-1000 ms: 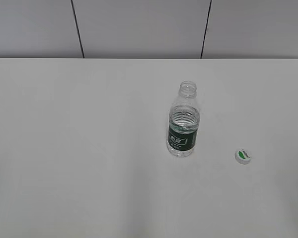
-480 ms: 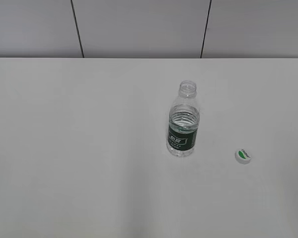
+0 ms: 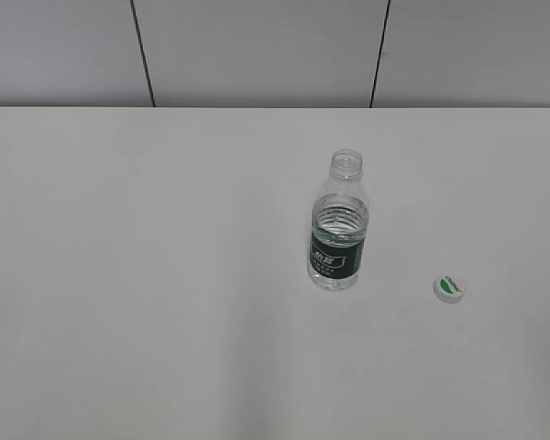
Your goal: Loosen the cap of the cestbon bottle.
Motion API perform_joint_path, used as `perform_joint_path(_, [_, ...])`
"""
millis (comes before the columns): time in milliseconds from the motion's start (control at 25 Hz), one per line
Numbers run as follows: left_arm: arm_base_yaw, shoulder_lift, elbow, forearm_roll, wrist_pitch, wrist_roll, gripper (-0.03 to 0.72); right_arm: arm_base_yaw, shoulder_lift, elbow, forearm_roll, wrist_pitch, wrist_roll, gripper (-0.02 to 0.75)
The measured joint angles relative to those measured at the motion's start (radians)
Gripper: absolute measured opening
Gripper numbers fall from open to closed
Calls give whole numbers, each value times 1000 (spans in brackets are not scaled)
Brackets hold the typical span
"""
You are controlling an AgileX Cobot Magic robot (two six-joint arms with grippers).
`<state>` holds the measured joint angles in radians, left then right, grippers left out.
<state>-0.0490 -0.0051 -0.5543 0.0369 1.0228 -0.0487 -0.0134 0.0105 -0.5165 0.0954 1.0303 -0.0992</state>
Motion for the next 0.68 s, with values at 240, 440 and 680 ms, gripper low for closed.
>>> perform_joint_path(240, [0,0,0,0,-1,0,518,0,-17,0,2,0,0,588])
perform_joint_path(440, [0,0,0,0,-1,0,501,0,-17,0,3,-1,1,588])
perform_joint_path(680, [6,0,0,0,-1,0,486,0,-17,0,4,-1,1,588])
